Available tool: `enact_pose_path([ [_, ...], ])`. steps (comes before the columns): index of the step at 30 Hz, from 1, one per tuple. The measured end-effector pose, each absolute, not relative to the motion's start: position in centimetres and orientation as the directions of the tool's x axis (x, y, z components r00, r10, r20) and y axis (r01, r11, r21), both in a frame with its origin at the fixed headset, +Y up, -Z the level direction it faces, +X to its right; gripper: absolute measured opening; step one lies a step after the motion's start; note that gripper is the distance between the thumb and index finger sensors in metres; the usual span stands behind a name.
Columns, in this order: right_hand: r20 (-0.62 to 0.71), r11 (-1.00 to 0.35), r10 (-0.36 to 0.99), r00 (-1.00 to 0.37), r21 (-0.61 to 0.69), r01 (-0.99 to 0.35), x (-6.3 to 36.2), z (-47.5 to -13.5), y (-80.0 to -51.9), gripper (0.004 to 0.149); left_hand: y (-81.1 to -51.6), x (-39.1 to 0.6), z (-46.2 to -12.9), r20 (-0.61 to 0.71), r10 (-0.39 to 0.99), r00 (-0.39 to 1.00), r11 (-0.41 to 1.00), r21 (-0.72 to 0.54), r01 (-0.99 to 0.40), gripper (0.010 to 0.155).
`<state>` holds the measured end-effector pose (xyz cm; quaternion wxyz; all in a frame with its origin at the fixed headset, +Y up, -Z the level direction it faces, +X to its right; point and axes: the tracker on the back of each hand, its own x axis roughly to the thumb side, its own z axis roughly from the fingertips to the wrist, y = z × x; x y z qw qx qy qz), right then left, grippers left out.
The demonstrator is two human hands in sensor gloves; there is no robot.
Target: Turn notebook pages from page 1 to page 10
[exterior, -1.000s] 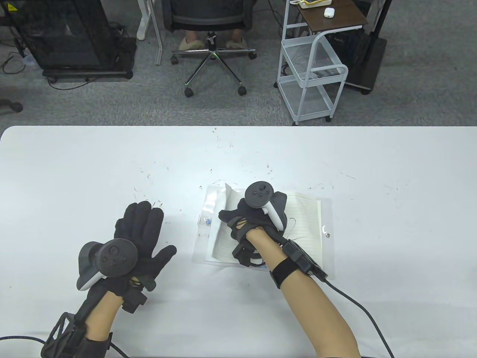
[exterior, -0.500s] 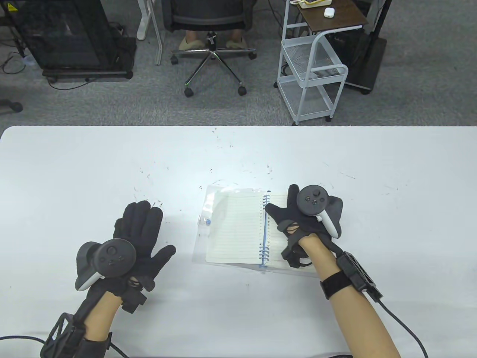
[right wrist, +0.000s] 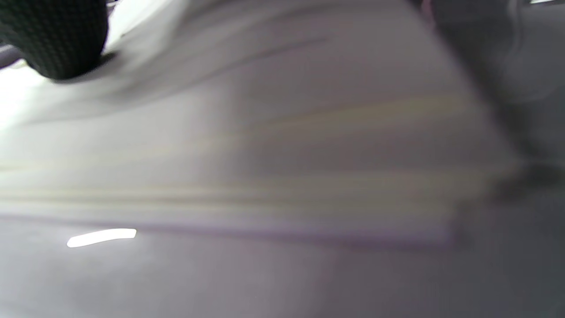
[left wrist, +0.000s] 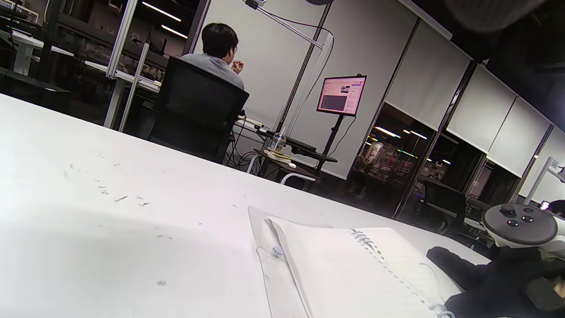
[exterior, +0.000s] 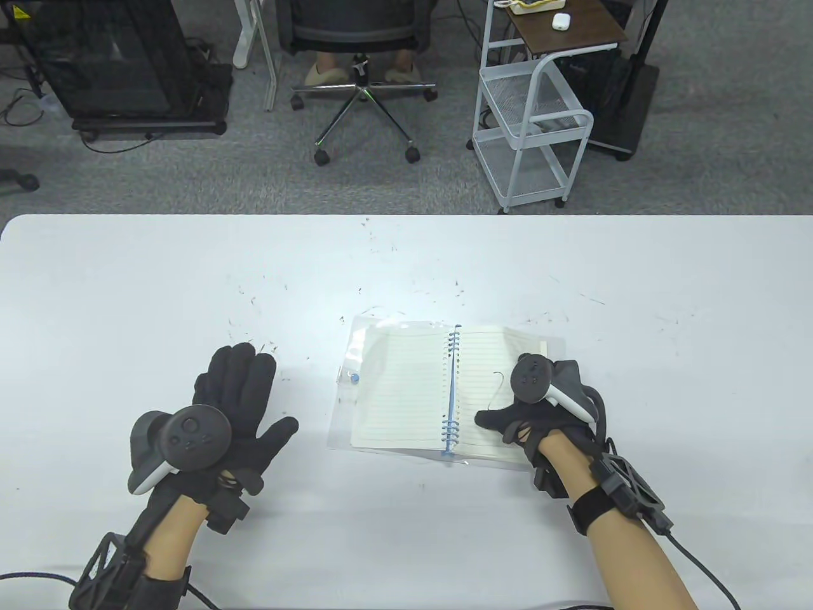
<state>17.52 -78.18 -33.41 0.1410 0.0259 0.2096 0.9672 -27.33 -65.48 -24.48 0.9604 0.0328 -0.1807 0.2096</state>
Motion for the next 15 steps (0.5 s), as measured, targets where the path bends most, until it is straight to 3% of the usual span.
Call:
enact_pose_path([
  [6, 0.013, -0.885, 0.270, -0.963, 0.397, -0.243, 16.6, -33.1, -77.8, 0.106, -65.6, -27.2, -24.5, 0.357, 0.392, 0.848, 0.911, -0.022, -0.412, 0.089],
  [15, 0.060, -0.927, 0.325, -0.944, 0.216, -0.306, 14.8, -32.4, -75.3, 0.094, -65.6, -27.2, -24.5, 0.357, 0.394, 0.847, 0.910, -0.019, -0.415, 0.089],
])
